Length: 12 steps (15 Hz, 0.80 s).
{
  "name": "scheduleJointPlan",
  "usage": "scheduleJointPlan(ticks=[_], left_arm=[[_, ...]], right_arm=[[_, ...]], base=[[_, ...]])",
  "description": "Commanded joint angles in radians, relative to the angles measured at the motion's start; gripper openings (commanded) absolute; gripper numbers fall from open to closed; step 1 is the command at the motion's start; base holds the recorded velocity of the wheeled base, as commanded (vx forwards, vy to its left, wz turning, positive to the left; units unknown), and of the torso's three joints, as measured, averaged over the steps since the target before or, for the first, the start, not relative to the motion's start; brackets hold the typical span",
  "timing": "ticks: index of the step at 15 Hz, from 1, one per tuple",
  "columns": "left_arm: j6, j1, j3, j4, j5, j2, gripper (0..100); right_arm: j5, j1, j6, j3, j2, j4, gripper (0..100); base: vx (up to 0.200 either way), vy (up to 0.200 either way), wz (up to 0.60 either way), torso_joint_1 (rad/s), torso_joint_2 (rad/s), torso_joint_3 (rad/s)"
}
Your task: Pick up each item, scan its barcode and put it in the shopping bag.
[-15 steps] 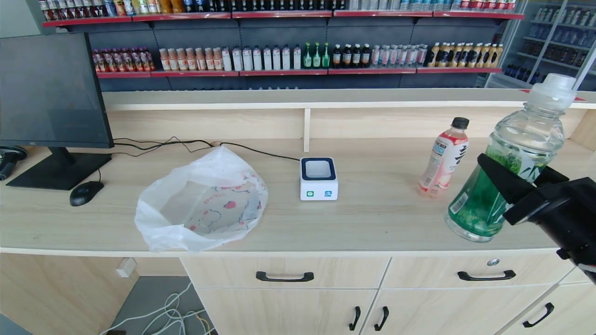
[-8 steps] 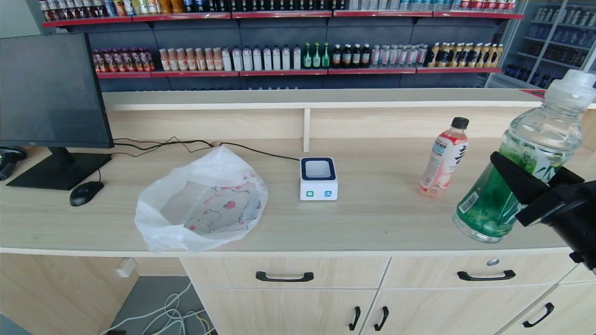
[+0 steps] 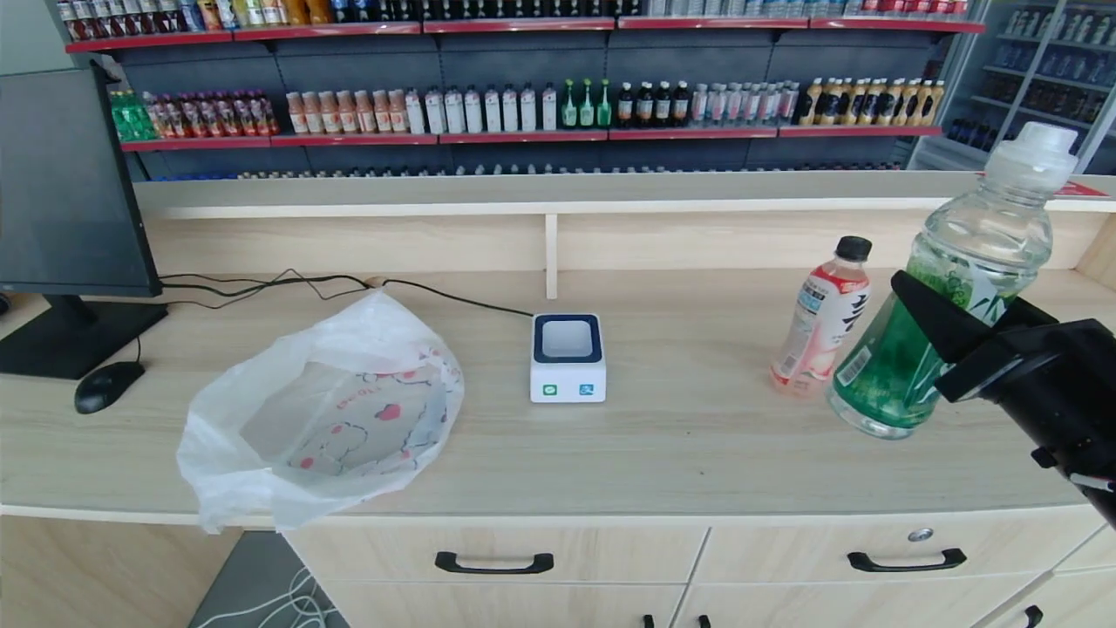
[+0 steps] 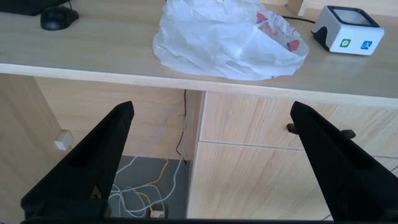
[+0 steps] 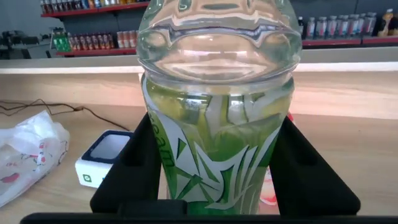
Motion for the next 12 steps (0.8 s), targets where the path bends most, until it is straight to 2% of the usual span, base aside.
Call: scheduleJointPlan(ticks=[1, 7, 12], left_arm=[[-0.002, 0.000, 0.000, 0.000, 0.000, 0.001, 100], [-0.002, 0.000, 0.000, 0.000, 0.000, 0.001, 100], [-0.004, 0.000, 0.000, -0.002, 0.000, 0.001, 100]], right_arm=[[0.003, 0.003, -0.001, 0.001, 0.007, -0.004, 0], [0.003, 0.004, -0.001, 0.007, 0.004, -0.004, 0], [0.003, 0.050, -0.006, 0.002, 0.007, -0.004, 0]], base=[[0.000, 0.000, 0.00, 0.000, 0.00, 0.000], [0.000, 0.000, 0.00, 0.000, 0.00, 0.000], [0.000, 0.200, 0.00, 0.002, 0.00, 0.003]])
